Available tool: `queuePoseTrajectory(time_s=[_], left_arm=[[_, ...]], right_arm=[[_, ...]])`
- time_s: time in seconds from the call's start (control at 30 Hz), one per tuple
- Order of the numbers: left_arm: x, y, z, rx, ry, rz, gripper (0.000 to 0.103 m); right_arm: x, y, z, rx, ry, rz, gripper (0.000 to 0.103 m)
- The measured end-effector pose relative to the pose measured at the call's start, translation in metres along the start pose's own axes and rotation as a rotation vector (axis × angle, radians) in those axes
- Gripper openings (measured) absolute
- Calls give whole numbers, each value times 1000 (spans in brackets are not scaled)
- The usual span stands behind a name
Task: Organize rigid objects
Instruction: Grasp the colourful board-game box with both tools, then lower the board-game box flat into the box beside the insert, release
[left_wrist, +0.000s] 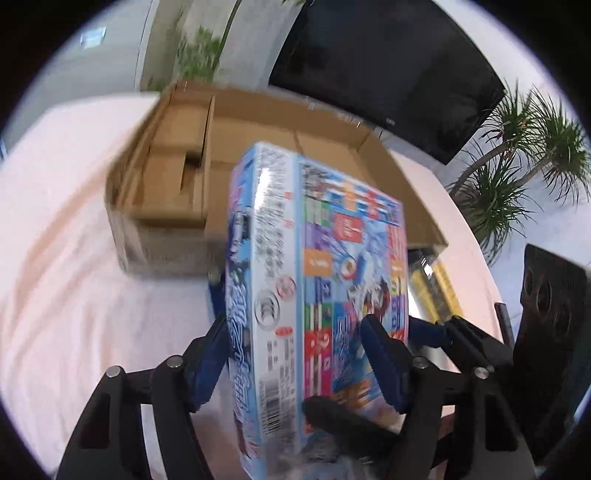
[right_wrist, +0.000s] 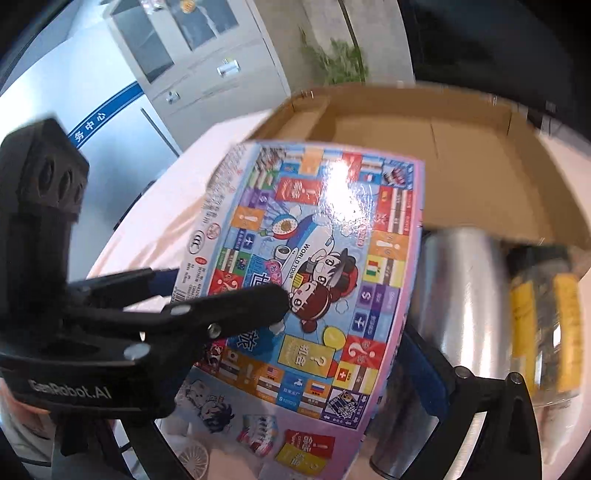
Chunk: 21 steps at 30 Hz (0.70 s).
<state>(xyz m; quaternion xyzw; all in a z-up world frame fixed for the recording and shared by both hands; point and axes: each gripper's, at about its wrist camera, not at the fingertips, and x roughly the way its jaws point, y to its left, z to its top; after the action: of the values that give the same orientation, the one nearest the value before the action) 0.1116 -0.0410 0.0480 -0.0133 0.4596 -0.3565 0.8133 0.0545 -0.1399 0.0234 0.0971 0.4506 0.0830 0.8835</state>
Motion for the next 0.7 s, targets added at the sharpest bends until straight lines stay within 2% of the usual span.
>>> queuePoseTrajectory(time_s=[0.1,0.13,0.23,0.33,0.43,0.53,0.67,0.7], left_arm=[[-24,-36,27,108,-104,39,69],[-29,-46,38,131,-137,36,69],[-45,-61,84,155,-224,9,69],[-46,-63,125,151,-245,-16,69],[-28,-53,149,130,-204,-17,69],[6,-38,160,83,-116,-1,69],[60,-8,149,2,34,28,69],[79,5,141,-21,92,38,69]], right_arm=[[-24,1,21,2,-98,-25,102],[-39,-4,38,7,-157,-30,103],[-72,-7,85,-42,-277,-69,102],[-87,-12,126,-64,-321,-97,102],[-77,-25,164,-61,-287,-94,102],[-52,-43,178,-23,-212,-68,101],[31,-70,193,41,-46,-25,100],[47,-74,195,51,-15,-20,99]])
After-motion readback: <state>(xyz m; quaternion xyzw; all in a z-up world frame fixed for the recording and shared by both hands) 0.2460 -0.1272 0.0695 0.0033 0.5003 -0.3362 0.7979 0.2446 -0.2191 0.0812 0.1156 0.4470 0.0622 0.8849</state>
